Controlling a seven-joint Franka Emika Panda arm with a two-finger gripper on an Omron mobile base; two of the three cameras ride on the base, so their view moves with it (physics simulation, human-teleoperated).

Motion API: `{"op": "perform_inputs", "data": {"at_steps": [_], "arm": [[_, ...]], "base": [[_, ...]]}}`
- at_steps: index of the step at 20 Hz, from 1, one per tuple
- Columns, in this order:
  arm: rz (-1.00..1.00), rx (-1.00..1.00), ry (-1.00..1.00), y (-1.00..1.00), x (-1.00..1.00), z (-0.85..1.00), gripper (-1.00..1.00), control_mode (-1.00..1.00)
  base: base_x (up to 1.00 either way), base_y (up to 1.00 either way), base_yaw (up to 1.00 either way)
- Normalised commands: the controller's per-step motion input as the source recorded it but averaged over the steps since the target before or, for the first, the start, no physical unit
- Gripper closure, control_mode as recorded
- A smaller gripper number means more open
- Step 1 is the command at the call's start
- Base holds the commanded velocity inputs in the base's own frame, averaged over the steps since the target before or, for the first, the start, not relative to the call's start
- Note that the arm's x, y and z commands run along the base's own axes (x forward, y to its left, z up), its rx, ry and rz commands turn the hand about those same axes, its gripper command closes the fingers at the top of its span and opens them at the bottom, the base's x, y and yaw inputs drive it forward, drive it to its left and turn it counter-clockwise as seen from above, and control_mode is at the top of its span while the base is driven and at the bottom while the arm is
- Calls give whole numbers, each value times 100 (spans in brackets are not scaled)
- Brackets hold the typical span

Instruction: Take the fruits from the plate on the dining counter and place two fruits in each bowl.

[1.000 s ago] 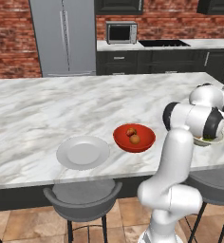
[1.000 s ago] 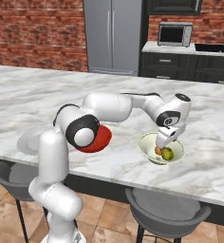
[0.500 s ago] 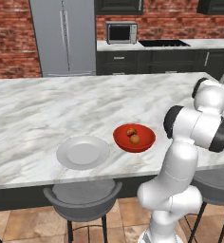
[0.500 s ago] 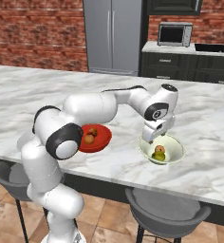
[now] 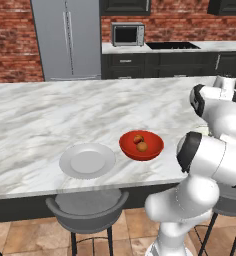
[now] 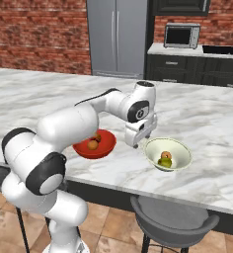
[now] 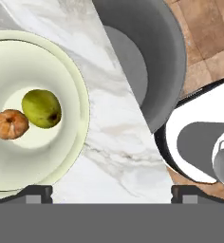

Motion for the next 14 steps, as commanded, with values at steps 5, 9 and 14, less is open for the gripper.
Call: {"op": "perform_inputs", "data": {"at_steps": [5,9,14], "arm": [[63,-23,6,81,-40,17,-100,-100],[78,-18,4,69,-39,12,-100,-100],[78,-13,7,62,-40,14,-100,-100]], "base": [[0,0,0],[0,0,0],[0,0,0]]}}
